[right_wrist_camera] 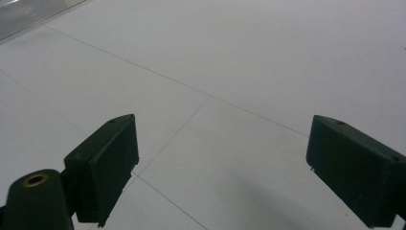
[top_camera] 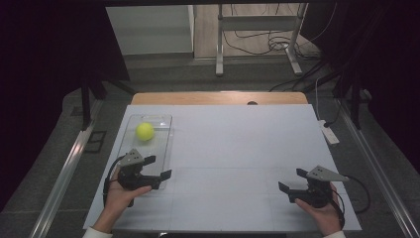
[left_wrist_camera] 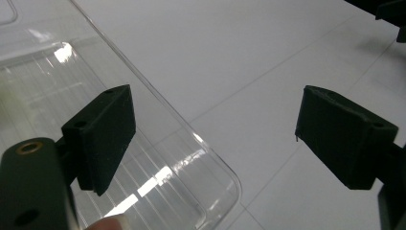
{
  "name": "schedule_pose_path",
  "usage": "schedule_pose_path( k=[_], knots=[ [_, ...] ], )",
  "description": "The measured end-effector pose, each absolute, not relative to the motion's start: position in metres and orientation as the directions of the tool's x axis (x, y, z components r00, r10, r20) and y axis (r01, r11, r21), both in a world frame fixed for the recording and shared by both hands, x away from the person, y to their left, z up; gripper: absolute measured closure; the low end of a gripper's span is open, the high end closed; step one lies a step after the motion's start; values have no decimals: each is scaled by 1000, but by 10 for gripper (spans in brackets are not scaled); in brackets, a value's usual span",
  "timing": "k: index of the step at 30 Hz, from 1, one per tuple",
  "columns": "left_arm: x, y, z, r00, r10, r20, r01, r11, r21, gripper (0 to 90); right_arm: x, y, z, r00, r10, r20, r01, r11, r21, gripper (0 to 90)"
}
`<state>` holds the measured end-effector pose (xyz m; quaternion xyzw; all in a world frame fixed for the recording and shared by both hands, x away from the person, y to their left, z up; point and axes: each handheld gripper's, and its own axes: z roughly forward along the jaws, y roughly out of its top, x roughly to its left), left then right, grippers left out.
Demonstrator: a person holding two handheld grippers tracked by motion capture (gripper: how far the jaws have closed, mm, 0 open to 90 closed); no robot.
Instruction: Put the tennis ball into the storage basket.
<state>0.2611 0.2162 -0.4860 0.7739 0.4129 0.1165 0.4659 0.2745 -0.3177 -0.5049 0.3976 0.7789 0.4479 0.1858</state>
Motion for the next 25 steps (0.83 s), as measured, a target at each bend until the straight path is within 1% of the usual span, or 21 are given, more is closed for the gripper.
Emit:
schedule_pose_path(
  k=[14, 25],
  knots=[
    [260, 214, -495, 634, 752, -178, 522, -247, 816, 142, 276, -318, -506, -617, 784, 70, 455, 283, 845, 108],
    [259, 215, -493, 633, 753, -179, 517, -239, 822, 140, 279, -320, -507, -618, 781, 89, 456, 265, 849, 108]
  ],
)
